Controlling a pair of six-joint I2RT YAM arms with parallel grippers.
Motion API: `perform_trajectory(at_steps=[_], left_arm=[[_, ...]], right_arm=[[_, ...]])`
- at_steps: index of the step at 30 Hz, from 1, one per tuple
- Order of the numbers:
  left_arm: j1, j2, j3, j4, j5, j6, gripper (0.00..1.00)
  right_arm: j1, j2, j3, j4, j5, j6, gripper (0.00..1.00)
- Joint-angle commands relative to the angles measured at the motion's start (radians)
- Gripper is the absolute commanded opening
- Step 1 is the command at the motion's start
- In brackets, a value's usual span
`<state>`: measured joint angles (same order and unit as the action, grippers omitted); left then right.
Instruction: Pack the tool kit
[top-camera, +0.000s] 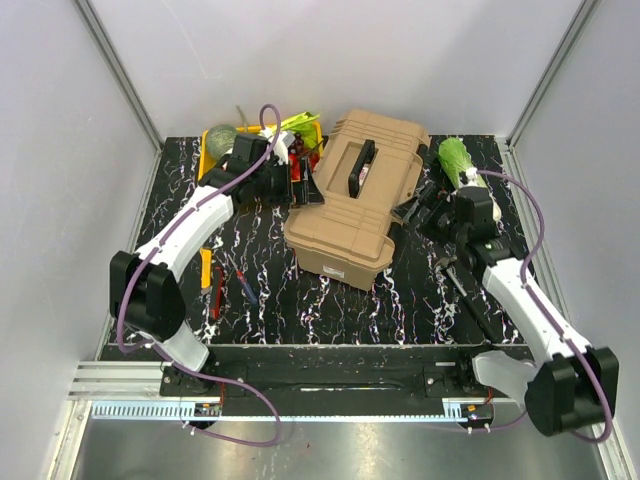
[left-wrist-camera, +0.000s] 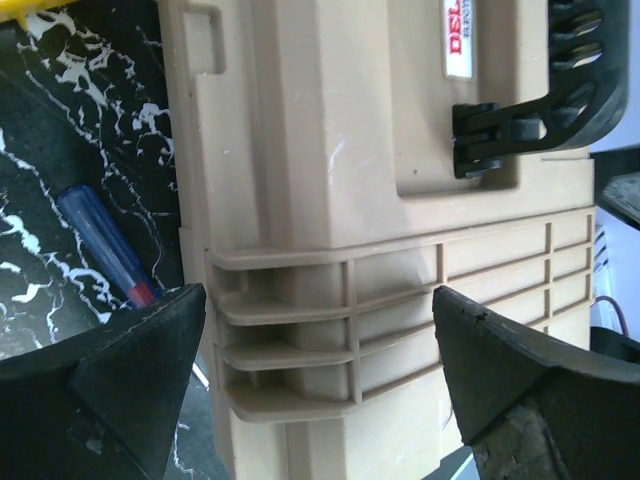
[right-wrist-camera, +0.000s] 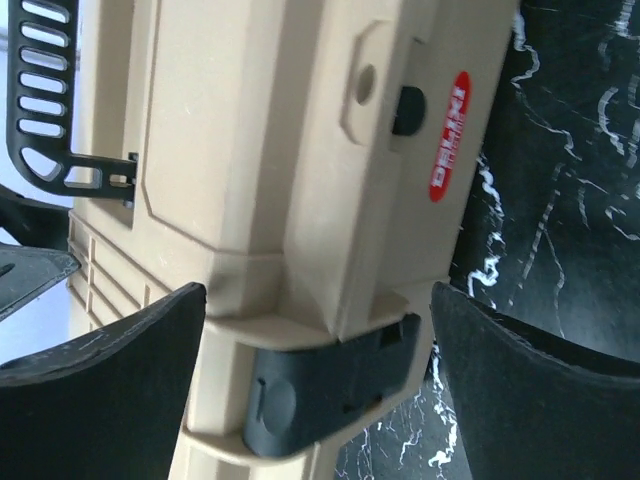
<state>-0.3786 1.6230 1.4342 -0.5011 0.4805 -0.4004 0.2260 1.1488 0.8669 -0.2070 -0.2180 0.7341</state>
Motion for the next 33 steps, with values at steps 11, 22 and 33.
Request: perform_trajectory(at_steps=[11, 22, 33], left_arm=[[-0.005, -0.181, -0.179, 0.033, -0.172, -0.125, 0.99], [-0.006, -0.155, -0.293, 0.174, 0.006, -0.273, 0.99], [-0.042, -0.017, -0.213, 0.237, 0.129, -0.316, 0.95]], right_arm=[[0.006, -0.317, -0.339, 0.099, -0.110, 0.203, 0.99], [0.006, -0.212, -0.470, 0.592, -0.233, 0.415, 0.99], [-0.010, 0.041, -0.368, 0.799, -0.291, 0.496, 0.91]])
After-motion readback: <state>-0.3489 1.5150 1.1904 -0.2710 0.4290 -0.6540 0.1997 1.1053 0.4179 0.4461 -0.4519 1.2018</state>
